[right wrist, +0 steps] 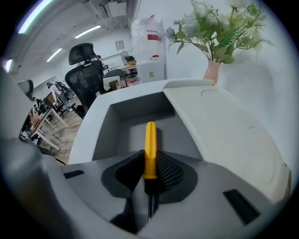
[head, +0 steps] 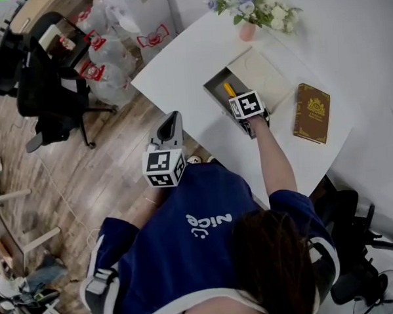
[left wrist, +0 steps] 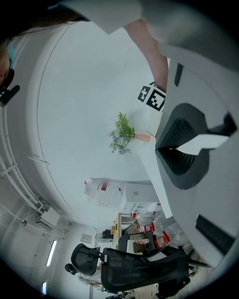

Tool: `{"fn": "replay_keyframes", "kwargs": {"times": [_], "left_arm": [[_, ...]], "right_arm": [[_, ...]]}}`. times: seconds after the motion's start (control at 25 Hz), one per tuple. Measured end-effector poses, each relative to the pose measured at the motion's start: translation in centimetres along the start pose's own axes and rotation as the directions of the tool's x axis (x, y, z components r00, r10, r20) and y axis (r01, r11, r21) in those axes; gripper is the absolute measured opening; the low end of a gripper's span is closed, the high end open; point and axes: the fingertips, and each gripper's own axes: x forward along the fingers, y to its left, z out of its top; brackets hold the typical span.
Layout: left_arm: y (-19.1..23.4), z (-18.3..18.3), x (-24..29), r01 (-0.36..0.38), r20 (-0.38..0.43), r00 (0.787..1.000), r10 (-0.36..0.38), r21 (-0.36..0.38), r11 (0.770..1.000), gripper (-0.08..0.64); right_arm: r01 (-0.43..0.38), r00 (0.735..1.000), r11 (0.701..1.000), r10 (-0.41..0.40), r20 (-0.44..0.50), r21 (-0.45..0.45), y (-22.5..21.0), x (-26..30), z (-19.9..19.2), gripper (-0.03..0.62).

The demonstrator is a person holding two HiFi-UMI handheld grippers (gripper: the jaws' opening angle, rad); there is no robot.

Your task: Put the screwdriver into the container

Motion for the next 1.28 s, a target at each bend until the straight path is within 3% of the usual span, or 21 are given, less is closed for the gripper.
{"fn": "replay_keyframes", "kwargs": {"times": [0.44, 0.6, 0.76, 1.08, 1.28], "left_arm": [[-0.1, -0.2, 0.1, 0.004, -0.004, 1.0, -0.004, -0.01, 1.0, 0.017], [-0.1, -0.3, 0.1, 0.009, -0.006, 1.0, -0.009, -0.017, 1.0, 0.017], [-0.3, -0.4, 0.3, 0.019, -0.011, 1.0, -0.019, -0.018, 1.0, 0.017], [-1.2, -0.3, 0.9, 0.061, -0.011, 0.998, -0.061, -0.016, 0.998, 0.017], [-2.4, -0.2, 1.5, 0.107, -0.012, 0.994, -0.107, -0.005, 0.994, 0.017]], "right_arm": [[0.003, 1.0, 1.0, -0.003, 0.016, 0.001, 0.0, 0.0, 0.0, 0.099], [-0.002, 0.999, 1.0, 0.002, 0.043, 0.012, 0.2, -0.5, 0.3, 0.151], [-0.016, 0.995, 0.999, 0.011, 0.095, 0.051, 0.0, -1.7, 0.8, 0.158], [-0.008, 0.962, 0.993, -0.025, 0.273, 0.12, -0.7, -6.8, 2.9, 0.158], [0.005, 0.926, 0.993, -0.049, 0.375, 0.117, 0.0, -10.3, 3.5, 0.158]]}}
